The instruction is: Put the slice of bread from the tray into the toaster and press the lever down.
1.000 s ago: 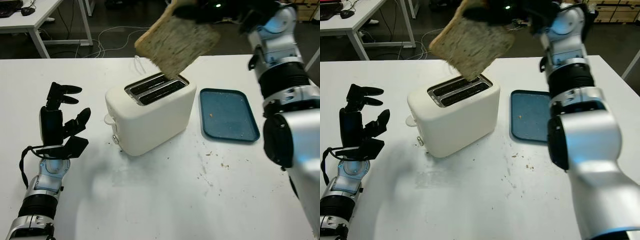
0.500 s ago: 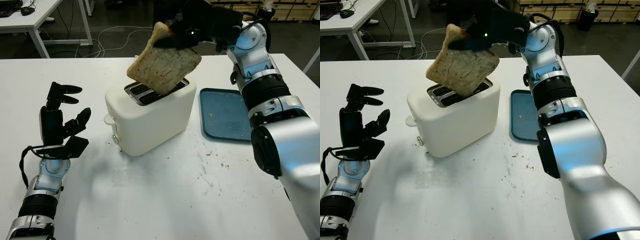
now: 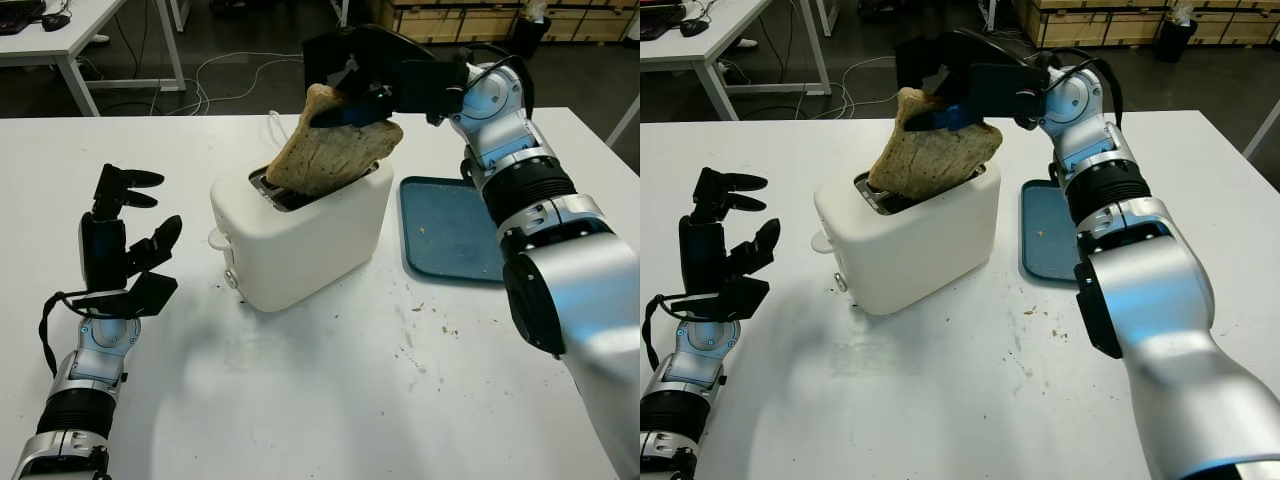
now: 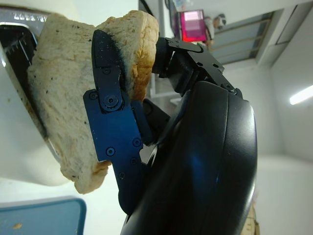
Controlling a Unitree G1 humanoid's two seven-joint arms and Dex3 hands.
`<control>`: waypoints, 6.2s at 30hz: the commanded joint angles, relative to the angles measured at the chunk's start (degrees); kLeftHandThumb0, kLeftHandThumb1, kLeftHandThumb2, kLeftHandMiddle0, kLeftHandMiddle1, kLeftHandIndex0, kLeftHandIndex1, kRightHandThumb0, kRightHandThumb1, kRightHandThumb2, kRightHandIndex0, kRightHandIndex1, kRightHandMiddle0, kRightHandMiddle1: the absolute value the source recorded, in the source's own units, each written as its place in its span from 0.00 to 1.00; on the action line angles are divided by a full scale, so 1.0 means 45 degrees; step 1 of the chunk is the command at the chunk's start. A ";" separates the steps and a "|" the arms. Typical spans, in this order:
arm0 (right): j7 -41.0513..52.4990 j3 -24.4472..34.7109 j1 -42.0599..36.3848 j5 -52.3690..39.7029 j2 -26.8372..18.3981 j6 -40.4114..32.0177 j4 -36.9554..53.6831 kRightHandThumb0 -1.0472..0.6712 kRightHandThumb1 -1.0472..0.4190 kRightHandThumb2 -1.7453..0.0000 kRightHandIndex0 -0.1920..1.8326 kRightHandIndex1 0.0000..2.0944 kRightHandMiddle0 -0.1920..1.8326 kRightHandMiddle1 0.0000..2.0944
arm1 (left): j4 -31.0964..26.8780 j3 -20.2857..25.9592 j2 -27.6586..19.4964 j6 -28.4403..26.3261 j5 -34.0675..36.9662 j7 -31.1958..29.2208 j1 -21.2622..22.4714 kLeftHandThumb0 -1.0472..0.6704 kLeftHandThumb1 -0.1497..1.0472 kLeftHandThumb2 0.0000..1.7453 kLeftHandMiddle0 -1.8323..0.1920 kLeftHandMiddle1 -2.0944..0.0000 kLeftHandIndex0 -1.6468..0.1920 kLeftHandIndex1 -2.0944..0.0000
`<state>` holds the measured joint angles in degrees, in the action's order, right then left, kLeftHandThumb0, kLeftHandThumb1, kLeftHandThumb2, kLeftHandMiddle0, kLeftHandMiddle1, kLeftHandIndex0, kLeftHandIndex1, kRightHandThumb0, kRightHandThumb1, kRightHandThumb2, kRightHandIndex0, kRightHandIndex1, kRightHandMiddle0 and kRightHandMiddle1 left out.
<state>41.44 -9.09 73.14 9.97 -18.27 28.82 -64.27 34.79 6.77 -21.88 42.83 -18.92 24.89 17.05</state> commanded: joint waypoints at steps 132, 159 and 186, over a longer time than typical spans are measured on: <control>-0.9444 0.3382 -1.3539 -0.1218 0.0733 -0.1510 0.9688 0.37 0.09 0.89 0.61 0.09 0.59 0.00 | 0.1808 -0.3442 -0.3638 0.4117 -0.6953 0.5023 0.1144 0.07 0.89 0.46 0.84 0.17 0.90 0.45; -0.9299 0.3481 -1.3361 -0.1236 0.0768 -0.1410 0.9348 0.37 0.09 0.89 0.62 0.07 0.58 0.00 | 0.2820 -0.6615 -0.4700 0.2940 -0.9523 1.0173 0.1696 0.11 0.89 0.50 0.86 0.17 0.89 0.60; -0.9215 0.3386 -1.3293 -0.1184 0.0822 -0.1490 0.9327 0.37 0.09 0.89 0.62 0.06 0.58 0.00 | 0.3276 -0.7596 -0.4455 0.2599 -0.9445 1.2080 0.2073 0.13 0.89 0.50 0.91 0.17 0.90 0.58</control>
<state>-0.19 6.08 12.48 5.17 -14.73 21.54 -22.08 49.05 -26.77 -41.41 54.49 -61.40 80.09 25.47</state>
